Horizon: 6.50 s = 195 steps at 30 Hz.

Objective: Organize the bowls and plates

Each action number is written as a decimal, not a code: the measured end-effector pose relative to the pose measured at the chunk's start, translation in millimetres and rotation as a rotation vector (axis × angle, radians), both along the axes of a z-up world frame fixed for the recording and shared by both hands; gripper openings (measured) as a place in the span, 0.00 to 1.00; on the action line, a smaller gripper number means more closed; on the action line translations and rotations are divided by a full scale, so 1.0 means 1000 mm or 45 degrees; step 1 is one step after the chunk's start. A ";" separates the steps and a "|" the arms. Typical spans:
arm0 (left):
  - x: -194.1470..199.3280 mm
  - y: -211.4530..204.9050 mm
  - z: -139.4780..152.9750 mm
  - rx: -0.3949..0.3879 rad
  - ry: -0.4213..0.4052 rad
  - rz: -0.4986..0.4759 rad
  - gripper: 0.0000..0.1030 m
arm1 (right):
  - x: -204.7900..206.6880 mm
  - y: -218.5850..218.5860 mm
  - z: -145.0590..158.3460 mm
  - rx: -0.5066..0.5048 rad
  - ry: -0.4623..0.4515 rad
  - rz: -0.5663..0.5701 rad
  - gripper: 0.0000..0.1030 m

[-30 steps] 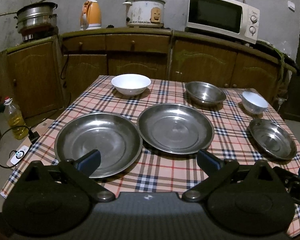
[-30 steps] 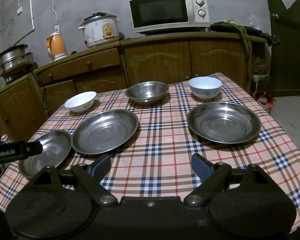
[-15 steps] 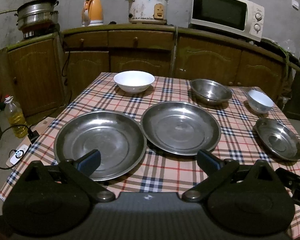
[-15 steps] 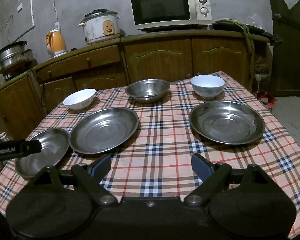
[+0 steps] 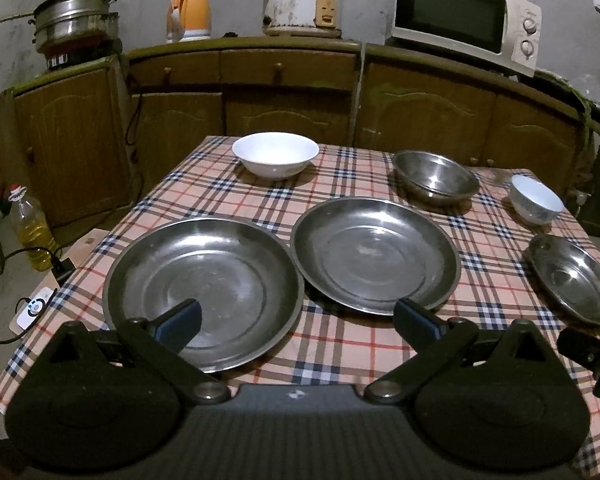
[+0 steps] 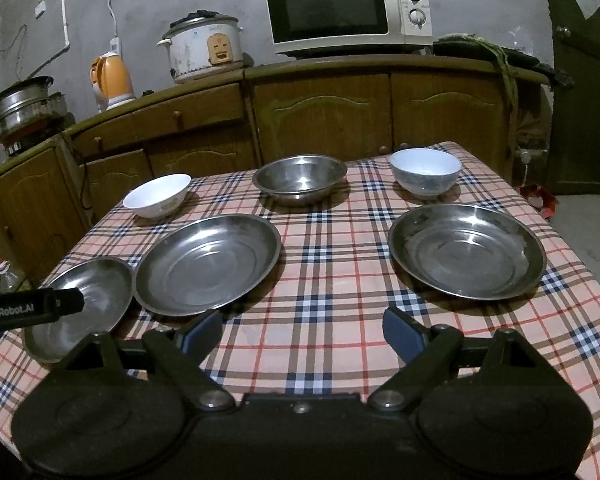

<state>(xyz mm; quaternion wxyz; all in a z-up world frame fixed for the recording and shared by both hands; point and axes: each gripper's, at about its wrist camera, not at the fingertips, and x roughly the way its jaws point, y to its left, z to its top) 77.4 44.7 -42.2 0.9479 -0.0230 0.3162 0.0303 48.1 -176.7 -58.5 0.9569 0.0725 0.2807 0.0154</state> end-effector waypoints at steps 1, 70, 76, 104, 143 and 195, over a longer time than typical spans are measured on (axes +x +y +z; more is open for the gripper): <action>0.002 0.001 -0.001 -0.002 0.004 0.003 1.00 | 0.002 0.000 -0.001 -0.001 0.000 0.000 1.00; 0.092 -0.023 -0.042 -0.193 0.039 -0.091 0.18 | 0.136 -0.042 -0.037 0.191 0.048 0.096 0.13; 0.068 -0.039 -0.023 -0.168 -0.012 -0.195 0.18 | 0.092 -0.061 -0.026 0.224 0.002 0.010 0.13; 0.005 -0.055 -0.010 -0.075 -0.077 -0.295 0.18 | 0.004 -0.068 -0.019 0.204 -0.039 -0.052 0.14; 0.013 -0.054 -0.036 -0.018 -0.012 -0.261 0.18 | 0.027 -0.063 -0.053 0.161 0.056 -0.024 0.15; 0.029 -0.049 -0.052 0.014 0.004 -0.177 0.63 | 0.048 -0.079 -0.057 0.159 0.050 -0.085 0.39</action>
